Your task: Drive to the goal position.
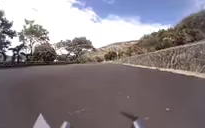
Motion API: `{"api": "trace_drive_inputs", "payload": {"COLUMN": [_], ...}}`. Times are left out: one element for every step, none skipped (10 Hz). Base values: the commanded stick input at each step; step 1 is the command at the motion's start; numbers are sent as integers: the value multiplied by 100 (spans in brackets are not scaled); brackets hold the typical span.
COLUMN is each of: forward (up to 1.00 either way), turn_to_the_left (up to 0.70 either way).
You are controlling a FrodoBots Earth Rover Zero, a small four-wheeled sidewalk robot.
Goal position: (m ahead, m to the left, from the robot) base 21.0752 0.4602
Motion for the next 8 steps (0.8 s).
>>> {"api": "trace_drive_inputs", "payload": {"forward": [85,85,85,85,85,85,85,85], "turn_to_the_left": [0,0,0,0,0,0,0,0]}}
